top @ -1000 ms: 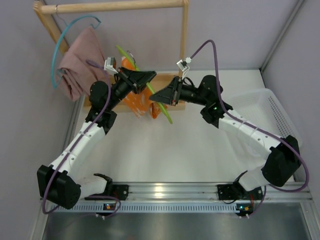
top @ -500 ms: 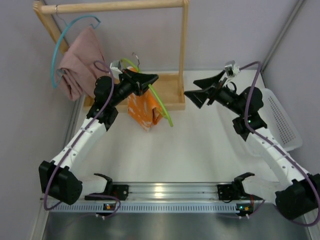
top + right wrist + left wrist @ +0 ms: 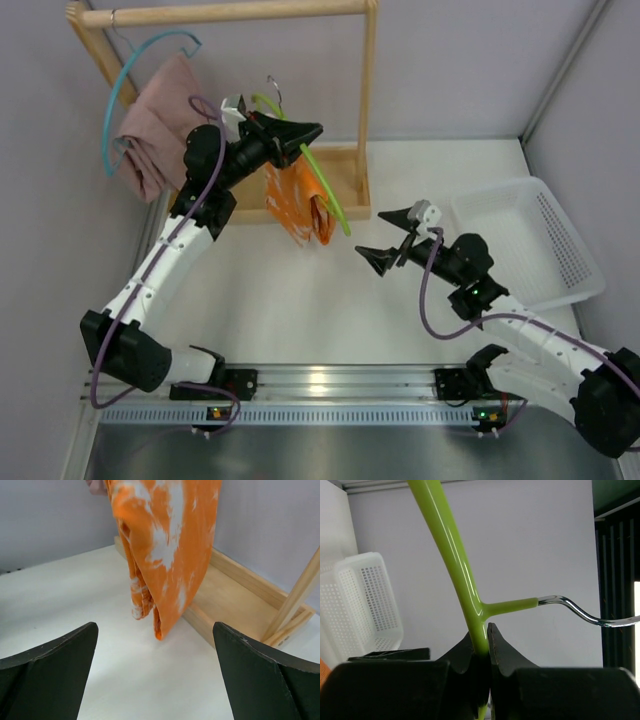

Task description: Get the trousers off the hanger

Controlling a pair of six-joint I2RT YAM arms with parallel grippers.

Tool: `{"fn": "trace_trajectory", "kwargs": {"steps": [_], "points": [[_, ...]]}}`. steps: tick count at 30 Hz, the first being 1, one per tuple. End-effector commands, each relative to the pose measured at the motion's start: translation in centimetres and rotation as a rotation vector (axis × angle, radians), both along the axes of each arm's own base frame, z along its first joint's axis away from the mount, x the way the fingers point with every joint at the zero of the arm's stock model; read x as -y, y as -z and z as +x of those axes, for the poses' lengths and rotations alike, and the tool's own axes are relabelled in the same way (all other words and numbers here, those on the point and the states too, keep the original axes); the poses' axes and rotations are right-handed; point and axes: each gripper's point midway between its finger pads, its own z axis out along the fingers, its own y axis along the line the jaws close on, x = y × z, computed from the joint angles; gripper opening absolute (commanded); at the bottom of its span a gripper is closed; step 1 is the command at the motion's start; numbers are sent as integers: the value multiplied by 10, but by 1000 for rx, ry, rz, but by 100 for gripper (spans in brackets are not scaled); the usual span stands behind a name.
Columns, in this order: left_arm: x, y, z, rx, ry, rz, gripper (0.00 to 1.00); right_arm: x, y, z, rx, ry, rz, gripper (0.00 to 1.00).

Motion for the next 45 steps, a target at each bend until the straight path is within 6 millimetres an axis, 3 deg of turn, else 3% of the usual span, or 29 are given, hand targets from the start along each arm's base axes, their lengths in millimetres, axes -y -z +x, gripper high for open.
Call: {"fn": "trace_trajectory", "kwargs": {"steps": [1,2,3,5,17,35,45], "points": [[-10,-96,-40,270,32,-121,0,2,-22,14,233,119,11,99],[-9,-102,-43,282,38,-125,0,1,-12,21,221,134,-6,99],[-9,-104,-43,286,36,-127,0,0,-17,23,243,143,12,100],[-9,-108,-43,295,39,-130,0,-4,-7,30,230,151,4,99],[-11,-140,-47,326,37,-164,0,-56,5,34,285,97,-34,99],[-11,-163,-66,353,73,-205,0,-89,-19,82,370,155,-25,99],[-13,-168,-71,357,76,-214,0,-102,-26,92,404,143,-19,99]]}}
